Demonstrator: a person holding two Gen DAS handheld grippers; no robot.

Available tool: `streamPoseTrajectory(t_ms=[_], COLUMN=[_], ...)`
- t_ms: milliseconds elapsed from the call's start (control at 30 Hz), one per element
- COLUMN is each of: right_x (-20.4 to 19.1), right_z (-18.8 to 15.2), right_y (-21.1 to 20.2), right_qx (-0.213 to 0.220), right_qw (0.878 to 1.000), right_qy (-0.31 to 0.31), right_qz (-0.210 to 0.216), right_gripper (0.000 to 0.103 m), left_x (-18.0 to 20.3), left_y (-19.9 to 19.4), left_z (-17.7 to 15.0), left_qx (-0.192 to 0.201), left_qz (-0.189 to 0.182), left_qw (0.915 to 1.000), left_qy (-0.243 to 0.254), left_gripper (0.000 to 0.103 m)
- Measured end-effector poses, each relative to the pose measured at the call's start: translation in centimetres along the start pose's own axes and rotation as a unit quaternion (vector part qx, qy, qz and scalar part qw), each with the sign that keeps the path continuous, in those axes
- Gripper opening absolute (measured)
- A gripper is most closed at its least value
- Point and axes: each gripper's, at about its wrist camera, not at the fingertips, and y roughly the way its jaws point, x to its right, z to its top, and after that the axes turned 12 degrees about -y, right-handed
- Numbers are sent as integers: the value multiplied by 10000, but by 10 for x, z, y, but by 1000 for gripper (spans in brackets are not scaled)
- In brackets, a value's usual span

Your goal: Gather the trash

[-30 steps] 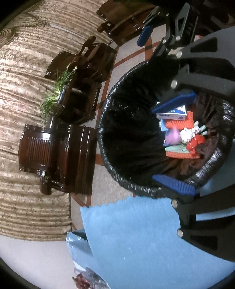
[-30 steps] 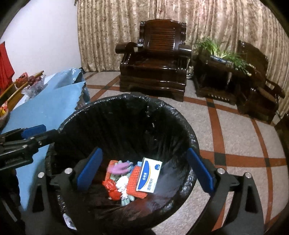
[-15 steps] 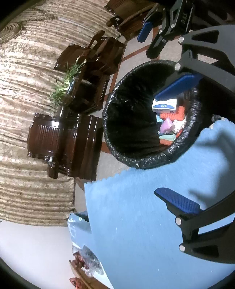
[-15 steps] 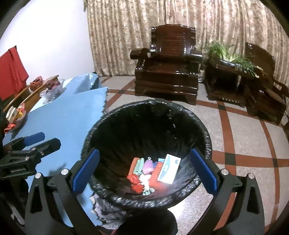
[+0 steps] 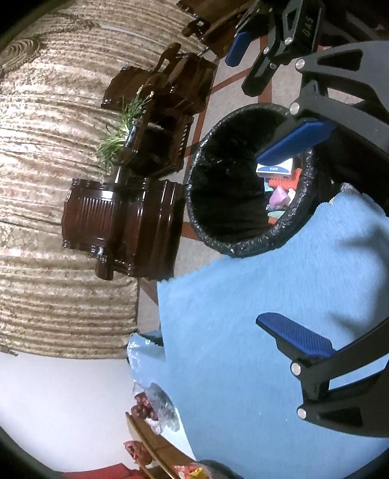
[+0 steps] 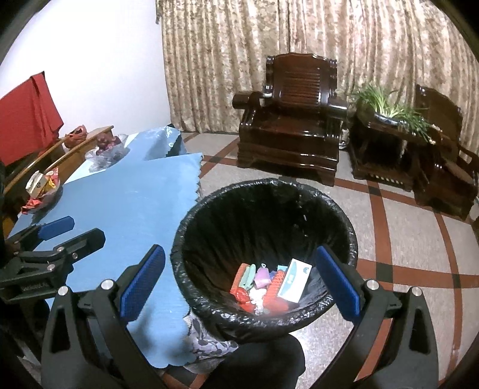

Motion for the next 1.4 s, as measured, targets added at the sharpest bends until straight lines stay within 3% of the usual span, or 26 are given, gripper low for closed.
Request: streamPoseTrajectory(t_ms=[700,1400], right_x=[-14,-27], right_z=[23,35], right_y=[-41,-52], right_qx=[367,553], right_qw=[9991,9978], right_qy=[-213,-349], right_qz=[-54,-74], right_gripper=[98,97], left_x=[1,3], left_y=[-53,-70], left_z=[15,19], left_qx=[492,739], left_qz=[61,86], left_qw=[9988,9972], left_qy=[11,54], left_gripper=[97,97])
